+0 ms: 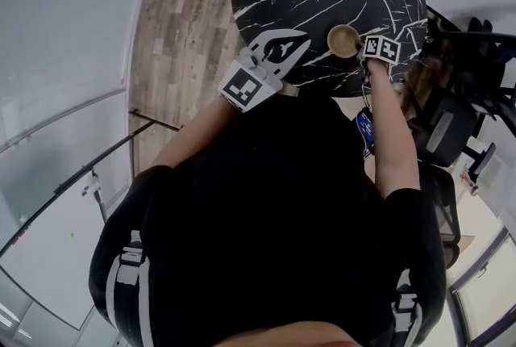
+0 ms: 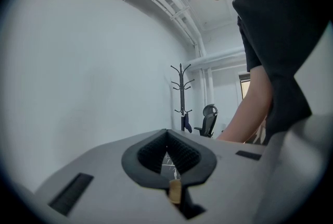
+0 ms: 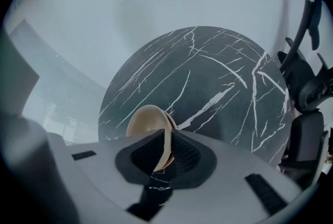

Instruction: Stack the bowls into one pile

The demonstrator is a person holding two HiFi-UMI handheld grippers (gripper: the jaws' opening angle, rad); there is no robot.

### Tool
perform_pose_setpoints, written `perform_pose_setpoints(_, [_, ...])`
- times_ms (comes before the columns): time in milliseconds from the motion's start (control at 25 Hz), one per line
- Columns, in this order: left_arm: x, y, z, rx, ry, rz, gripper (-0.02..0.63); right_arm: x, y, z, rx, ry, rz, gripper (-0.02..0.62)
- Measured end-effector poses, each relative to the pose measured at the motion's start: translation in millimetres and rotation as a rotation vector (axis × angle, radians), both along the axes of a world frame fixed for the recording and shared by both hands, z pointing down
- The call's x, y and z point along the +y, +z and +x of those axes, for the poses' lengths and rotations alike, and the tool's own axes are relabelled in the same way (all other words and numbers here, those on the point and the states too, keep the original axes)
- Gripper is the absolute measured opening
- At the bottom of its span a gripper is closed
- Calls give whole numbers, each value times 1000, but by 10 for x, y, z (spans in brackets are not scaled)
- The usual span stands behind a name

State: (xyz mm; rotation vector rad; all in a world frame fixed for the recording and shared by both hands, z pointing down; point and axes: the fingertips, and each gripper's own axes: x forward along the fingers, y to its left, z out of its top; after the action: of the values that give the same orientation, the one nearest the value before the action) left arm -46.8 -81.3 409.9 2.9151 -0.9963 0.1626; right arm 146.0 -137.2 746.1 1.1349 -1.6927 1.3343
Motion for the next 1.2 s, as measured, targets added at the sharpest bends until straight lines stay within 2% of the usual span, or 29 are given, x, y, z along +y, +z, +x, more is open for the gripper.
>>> perform_pose_setpoints(240, [-2,-32,69,5,20,16,3,-38,-100,37,-1,0,32,54])
perform_pose_setpoints(400, [-35,-18,130,-4,37,9,3,-186,-308,64,-18,10,101,61])
perform_pose_setpoints(680, [-109,-63,215,9,59,20,3,-497,-1171,-28,-53,-43,405,54])
perform_pose_setpoints(920, [-188,-80,279,-1,69,20,3,-424,-2068,-196,-133,-90,704,32])
perform_pose_setpoints(1200, [-267,-80,373,-10,86,16,3,-184,-2837,-271,-157,-113,921,3])
